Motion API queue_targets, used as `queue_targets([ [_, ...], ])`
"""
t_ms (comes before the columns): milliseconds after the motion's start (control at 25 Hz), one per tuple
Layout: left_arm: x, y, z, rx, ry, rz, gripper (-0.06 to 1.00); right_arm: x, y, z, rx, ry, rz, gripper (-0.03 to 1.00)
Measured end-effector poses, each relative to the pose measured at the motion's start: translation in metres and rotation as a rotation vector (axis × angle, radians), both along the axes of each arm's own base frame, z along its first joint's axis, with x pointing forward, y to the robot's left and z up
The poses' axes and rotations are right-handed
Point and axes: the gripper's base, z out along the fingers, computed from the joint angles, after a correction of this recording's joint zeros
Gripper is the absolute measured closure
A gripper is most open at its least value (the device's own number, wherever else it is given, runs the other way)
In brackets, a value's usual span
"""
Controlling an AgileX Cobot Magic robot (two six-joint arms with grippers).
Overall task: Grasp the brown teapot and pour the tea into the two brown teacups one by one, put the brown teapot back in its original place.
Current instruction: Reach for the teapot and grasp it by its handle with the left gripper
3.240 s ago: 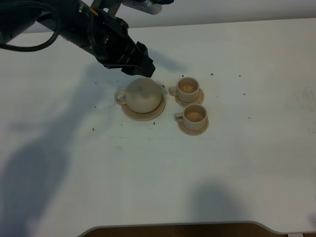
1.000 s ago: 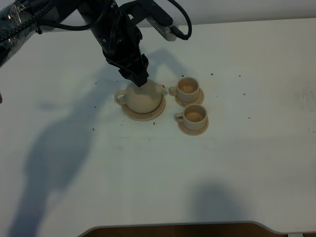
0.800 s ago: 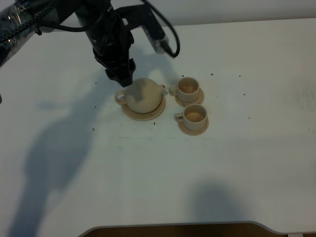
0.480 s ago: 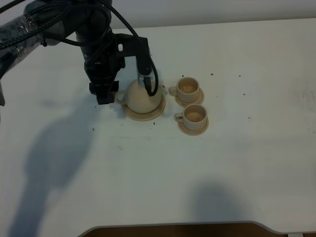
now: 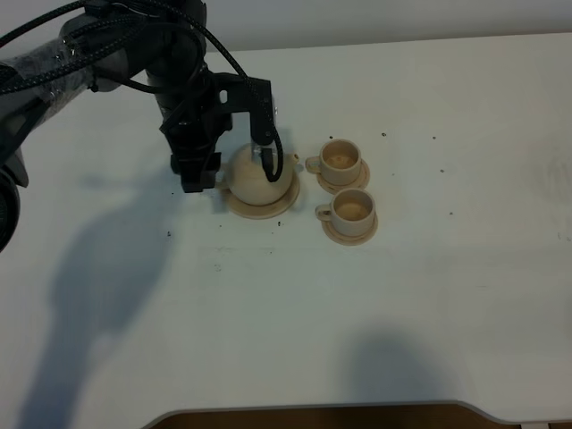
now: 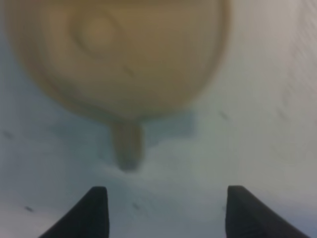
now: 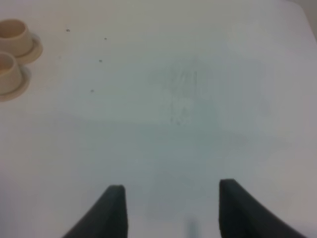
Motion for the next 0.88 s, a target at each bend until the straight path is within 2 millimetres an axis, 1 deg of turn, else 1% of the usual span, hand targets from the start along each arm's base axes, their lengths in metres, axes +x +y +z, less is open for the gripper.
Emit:
queue_targets([
  [160, 0.005, -0.003, -0.001, -0.026, -0.045, 0.002, 0.43, 0.0, 0.0, 0.0, 0.0, 0.0, 0.0, 0.53],
  [680, 0.01, -0.006, -0.025, -0.015, -0.036, 0.011, 0.48, 0.0, 0.0, 0.0, 0.001, 0.0, 0.001, 0.53],
  [880, 0.011, -0.007, -0.027, -0.018, -0.043, 0.007, 0.48, 0.0, 0.0, 0.0, 0.001, 0.0, 0.001, 0.53],
])
